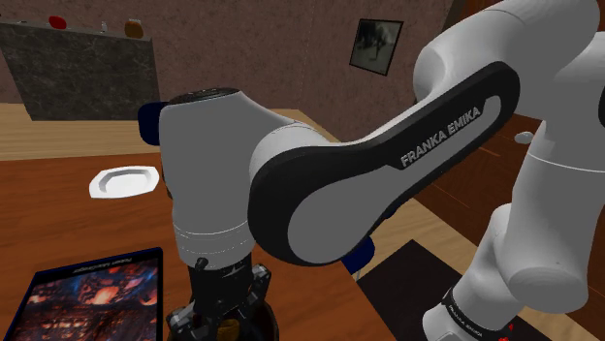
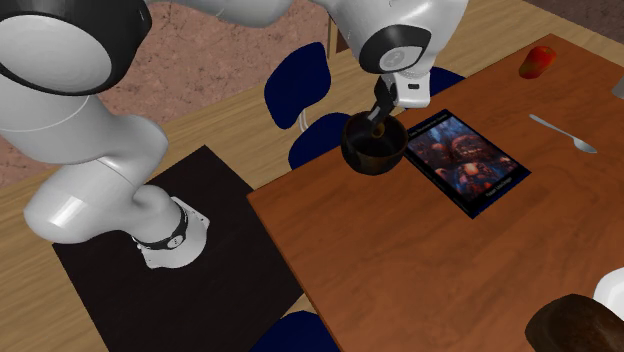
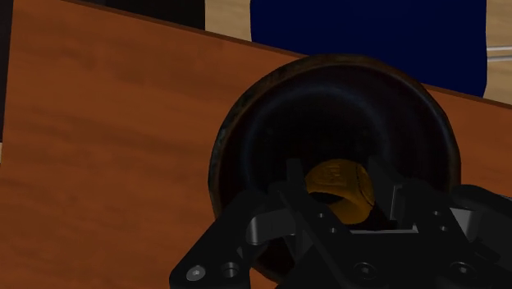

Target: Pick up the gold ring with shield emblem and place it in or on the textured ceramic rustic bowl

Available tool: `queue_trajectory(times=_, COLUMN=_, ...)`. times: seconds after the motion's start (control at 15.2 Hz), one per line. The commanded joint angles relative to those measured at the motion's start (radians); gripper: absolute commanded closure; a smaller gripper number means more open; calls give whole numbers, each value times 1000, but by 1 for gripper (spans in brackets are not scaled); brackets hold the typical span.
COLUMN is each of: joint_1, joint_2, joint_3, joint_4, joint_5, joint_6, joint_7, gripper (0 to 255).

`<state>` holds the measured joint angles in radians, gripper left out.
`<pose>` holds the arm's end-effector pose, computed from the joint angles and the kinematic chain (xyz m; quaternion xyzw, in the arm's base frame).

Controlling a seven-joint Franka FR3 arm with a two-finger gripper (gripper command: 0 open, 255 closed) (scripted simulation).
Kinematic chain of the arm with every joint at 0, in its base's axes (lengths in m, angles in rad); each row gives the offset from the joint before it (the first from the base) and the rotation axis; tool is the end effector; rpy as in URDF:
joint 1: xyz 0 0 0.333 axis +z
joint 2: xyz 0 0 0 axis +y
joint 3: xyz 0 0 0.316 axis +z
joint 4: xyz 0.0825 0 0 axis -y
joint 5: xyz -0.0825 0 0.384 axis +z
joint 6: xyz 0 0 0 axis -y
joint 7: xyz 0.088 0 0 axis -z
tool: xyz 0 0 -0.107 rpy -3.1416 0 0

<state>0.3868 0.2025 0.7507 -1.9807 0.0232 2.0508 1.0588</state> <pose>0.2531 0.5187 0.3857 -0.9956 -0.0310 0.0882 0.0009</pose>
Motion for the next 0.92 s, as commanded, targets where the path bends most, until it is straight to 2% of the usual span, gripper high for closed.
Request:
queue_trajectory(times=0.0, joint_1=2, joint_2=5, joint_3=-1, joint_4=-3, joint_5=-4, joint_6=8, joint_7=2, gripper=255)
queue_trajectory(times=0.33, joint_1=2, joint_2=5, joint_3=-1, joint_4=-3, joint_5=-4, joint_6=8, joint_7=2, gripper=255)
queue_trajectory(times=0.4, joint_1=2, joint_2=5, joint_3=-1, joint_4=-3, joint_5=-4, joint_6=8, joint_7=2, gripper=0)
queue_trajectory(times=0.73, joint_1=2, joint_2=5, joint_3=-1, joint_4=-3, joint_5=-4, joint_6=8, joint_7=2, gripper=0)
queue_trajectory(times=0.86, joint_1=-9, joint_2=-20, joint_3=2, joint_4=41, joint_5=13, joint_6=-57, joint_7=-10, gripper=0)
